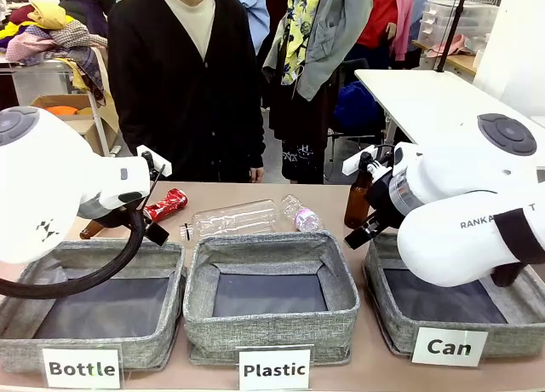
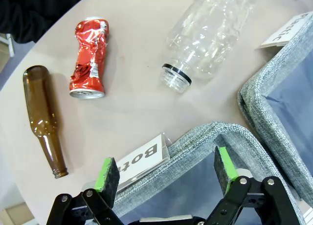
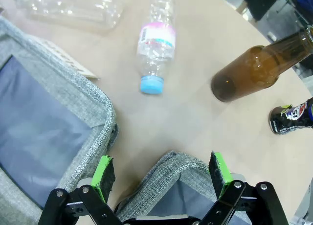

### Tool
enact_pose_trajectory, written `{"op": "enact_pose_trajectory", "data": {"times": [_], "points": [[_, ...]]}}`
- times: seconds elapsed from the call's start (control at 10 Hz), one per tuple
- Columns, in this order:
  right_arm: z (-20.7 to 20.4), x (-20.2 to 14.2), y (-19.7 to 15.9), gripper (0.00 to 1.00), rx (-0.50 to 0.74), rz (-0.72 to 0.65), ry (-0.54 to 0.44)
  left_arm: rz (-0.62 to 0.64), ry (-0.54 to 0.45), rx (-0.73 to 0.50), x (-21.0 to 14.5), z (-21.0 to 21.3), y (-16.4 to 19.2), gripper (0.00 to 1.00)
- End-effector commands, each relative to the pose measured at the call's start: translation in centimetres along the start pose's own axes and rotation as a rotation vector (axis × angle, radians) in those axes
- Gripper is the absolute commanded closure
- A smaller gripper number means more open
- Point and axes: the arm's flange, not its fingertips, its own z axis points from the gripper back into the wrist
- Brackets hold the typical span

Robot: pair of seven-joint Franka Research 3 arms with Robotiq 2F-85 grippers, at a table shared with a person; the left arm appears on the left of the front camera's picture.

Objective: Sort the can waste into the basket.
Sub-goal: Pick up the can waste from the table and place it in the right Fabric basket.

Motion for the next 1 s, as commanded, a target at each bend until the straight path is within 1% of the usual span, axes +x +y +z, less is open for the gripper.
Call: {"op": "enact_pose_trajectory", "data": {"times": [0.0, 0.6, 0.7, 0.8, 0.9], "points": [[0.0, 0.0, 0.0, 0.00, 0.000, -0.001, 0.000, 0.000, 0.000, 0.001, 0.0, 0.0, 0.0, 0.00], [0.0, 0.0, 0.0, 0.00, 0.000, 0.000, 0.000, 0.000, 0.000, 0.000, 0.0, 0.0, 0.0, 0.00], [0.7, 0.9, -0.1, 0.00, 0.060, -0.015, -0.027, -0.012, -0.030, -0.065, -0.2, 1.0, 0.6, 0.00], [2.2, 1.3, -0.2, 0.00, 0.123, -0.067, -0.055, -0.015, -0.064, -0.162, -0.4, 2.8, 1.0, 0.00], [4.1, 1.3, -0.6, 0.00, 0.170, -0.167, -0.100, -0.028, -0.085, -0.344, -0.7, 5.2, 1.0, 0.00]]}}
